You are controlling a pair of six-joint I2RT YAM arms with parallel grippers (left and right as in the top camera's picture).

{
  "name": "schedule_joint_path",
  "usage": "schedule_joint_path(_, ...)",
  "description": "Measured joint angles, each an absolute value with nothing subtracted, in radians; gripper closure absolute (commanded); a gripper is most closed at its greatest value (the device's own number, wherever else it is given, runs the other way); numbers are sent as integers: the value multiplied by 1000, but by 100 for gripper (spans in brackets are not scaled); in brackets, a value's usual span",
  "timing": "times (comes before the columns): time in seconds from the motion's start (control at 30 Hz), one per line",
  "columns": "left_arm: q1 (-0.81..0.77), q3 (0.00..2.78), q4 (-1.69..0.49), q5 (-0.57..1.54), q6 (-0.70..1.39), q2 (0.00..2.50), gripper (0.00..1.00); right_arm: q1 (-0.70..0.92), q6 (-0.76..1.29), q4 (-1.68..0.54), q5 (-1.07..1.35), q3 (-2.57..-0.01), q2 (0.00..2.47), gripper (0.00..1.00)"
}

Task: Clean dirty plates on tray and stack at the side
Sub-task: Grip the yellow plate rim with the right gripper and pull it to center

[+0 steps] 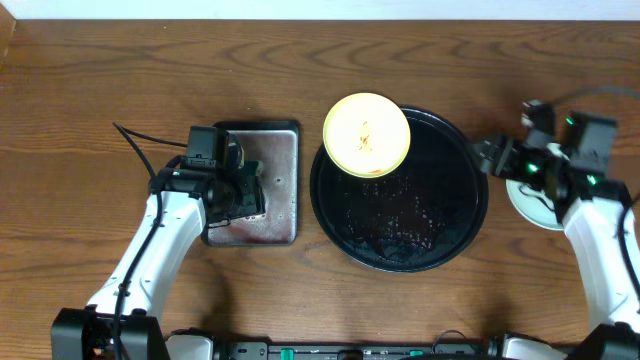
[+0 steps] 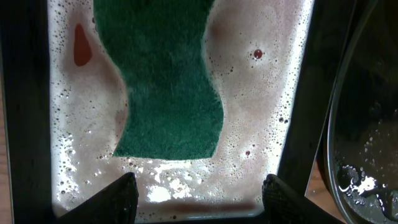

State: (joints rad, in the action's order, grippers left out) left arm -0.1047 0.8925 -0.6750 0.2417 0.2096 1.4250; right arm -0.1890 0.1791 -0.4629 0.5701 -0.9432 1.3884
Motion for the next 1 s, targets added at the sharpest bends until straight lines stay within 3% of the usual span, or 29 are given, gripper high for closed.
schedule_joint_path(0.03, -105, 892, -675, 242, 209, 1425, 35, -153, 145, -495, 553, -993, 1407, 15)
schedule_joint_path(0.07, -105, 892, -675, 242, 209, 1425, 35, -130, 125, -521, 541, -1025, 1422, 3)
schedule_joint_path(0.17, -105, 892, -675, 242, 209, 1425, 35, -50, 30, -662, 476, -1196, 1520, 1)
schedule_joint_path(0.3, -105, 892, -675, 242, 209, 1425, 35, 22, -35, -635, 469, -1298, 1650, 1)
schedule_joint_path(0.57, -105, 892, -675, 242, 210, 1425, 35, 85, 18, -404, 452, -1302, 1868, 34)
schedule_joint_path(0.83, -105, 892, -675, 242, 209, 1425, 36, 123, 91, -312, 432, -1302, 2052, 58)
schedule_joint_path(0.97, -105, 892, -674, 242, 209, 1425, 35, 141, 105, -299, 430, -1306, 2081, 97)
schedule_joint_path(1.0, -105, 892, -674, 242, 209, 1425, 35, 142, 110, -300, 428, -1306, 2081, 99)
